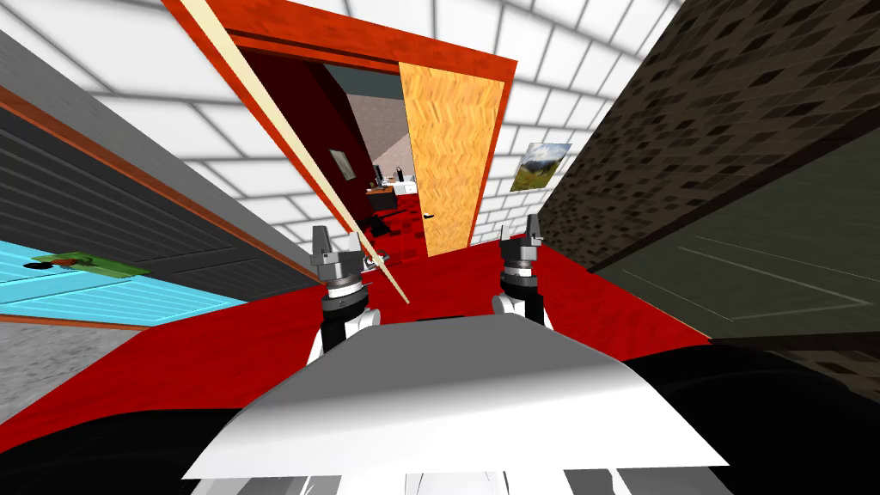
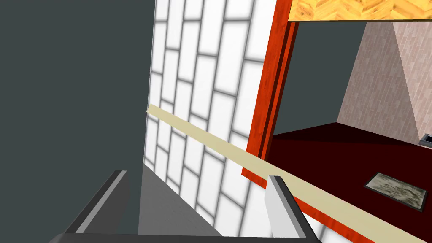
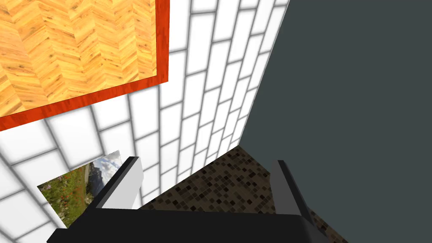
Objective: Pull the door open
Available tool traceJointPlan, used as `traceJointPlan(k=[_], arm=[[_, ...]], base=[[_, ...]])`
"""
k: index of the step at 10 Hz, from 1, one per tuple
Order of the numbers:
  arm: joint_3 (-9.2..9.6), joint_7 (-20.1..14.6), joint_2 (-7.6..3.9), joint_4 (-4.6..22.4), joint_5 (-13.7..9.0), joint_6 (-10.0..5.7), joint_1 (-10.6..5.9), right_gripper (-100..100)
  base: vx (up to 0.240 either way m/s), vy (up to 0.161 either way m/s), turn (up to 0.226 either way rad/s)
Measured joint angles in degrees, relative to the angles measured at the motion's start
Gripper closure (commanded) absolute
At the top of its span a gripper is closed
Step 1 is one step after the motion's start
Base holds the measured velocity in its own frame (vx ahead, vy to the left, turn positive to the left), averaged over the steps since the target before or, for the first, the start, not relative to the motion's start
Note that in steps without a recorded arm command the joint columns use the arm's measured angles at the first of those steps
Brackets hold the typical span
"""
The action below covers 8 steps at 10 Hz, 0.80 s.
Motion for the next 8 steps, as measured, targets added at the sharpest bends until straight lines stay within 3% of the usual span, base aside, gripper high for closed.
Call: traceJointPlan(k=[4,8], arm=[[0.41,0.4,-0.96,4.2,-0.2,-0.50,-1.83,-100],[0.91,0.7,-2.06,9.6,-0.4,-1.96,-3.51,-100]], base=[[0.182,-0.016,0.052],[0.128,0.001,0.042]])
